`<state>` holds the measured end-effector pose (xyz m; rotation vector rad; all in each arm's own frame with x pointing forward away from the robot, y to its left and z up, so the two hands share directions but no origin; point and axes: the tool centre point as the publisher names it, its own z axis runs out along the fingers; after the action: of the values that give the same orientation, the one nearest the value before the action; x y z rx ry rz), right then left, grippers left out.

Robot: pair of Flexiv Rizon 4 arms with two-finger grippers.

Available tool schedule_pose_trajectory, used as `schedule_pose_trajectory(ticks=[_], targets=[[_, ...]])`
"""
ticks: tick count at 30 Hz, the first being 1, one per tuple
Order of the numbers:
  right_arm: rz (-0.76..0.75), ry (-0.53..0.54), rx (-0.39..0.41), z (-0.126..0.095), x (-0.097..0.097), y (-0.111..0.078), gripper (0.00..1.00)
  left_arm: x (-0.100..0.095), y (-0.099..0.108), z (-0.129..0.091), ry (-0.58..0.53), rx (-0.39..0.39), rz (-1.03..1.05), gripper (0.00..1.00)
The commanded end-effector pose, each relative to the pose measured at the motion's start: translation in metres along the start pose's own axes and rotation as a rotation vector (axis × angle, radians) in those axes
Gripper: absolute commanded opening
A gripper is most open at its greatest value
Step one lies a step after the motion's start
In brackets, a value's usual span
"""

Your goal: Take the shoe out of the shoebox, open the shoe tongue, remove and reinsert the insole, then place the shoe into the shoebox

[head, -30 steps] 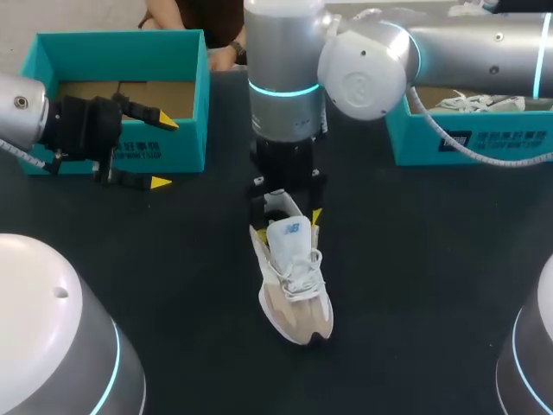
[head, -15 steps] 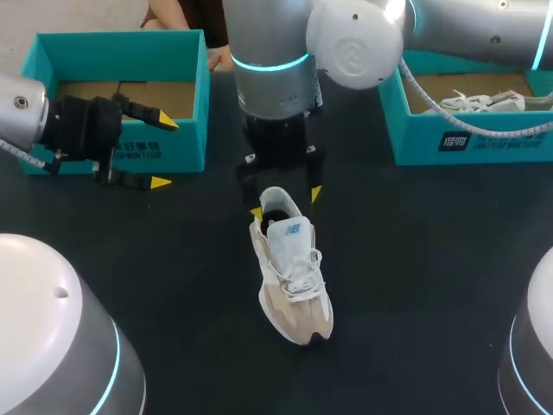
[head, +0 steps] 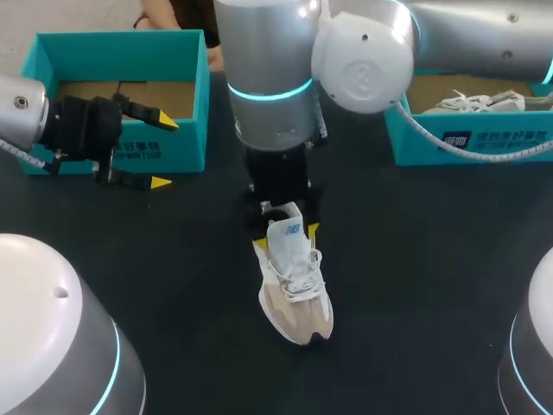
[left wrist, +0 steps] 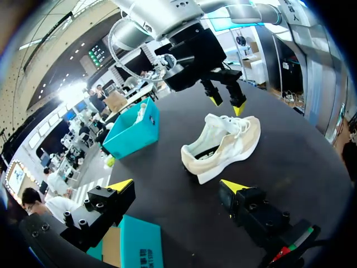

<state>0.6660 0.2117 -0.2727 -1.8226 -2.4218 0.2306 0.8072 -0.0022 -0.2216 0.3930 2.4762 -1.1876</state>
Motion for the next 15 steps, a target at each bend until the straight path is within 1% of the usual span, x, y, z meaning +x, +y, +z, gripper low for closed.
schedule_pose_trajectory(ticks=[1, 3, 5, 6, 8, 9, 11, 13, 14, 15], targets=[[0.002, 0.024, 0.005, 0.011, -0.006, 0.001, 0.45, 0.001, 0.0, 0.0, 0.0, -0.002, 0.001, 1.0], [-0.009, 0.033, 0.011, 0.014, -0.008, 0.003, 0.47, 0.001, 0.0, 0.0, 0.0, -0.002, 0.001, 1.0], [-0.014, 0.035, 0.012, 0.017, -0.01, 0.006, 0.51, 0.001, 0.0, 0.0, 0.0, -0.002, 0.001, 1.0], [-0.018, 0.04, 0.013, 0.018, -0.011, 0.008, 0.55, 0.001, 0.0, 0.0, 0.0, -0.002, 0.001, 1.0], [-0.024, 0.045, 0.011, 0.021, -0.014, 0.012, 0.57, 0.001, 0.0, 0.0, 0.0, -0.002, 0.001, 1.0], [-0.034, 0.054, 0.017, 0.023, -0.015, 0.014, 0.6, 0.001, 0.0, 0.0, 0.0, -0.002, 0.001, 1.0], [-0.046, 0.055, 0.033, 0.027, -0.016, 0.017, 0.68, 0.001, 0.0, 0.0, 0.0, -0.002, 0.001, 1.0], [-0.048, 0.056, 0.04, 0.03, -0.019, 0.019, 0.73, 0.001, 0.0, 0.0, 0.0, -0.002, 0.001, 1.0], [-0.05, 0.059, 0.041, 0.031, -0.019, 0.02, 0.73, 0.001, 0.0, 0.0, 0.0, -0.002, 0.001, 1.0], [-0.05, 0.06, 0.042, 0.032, -0.02, 0.021, 0.71, 0.001, 0.0, 0.0, 0.0, -0.002, 0.001, 1.0]])
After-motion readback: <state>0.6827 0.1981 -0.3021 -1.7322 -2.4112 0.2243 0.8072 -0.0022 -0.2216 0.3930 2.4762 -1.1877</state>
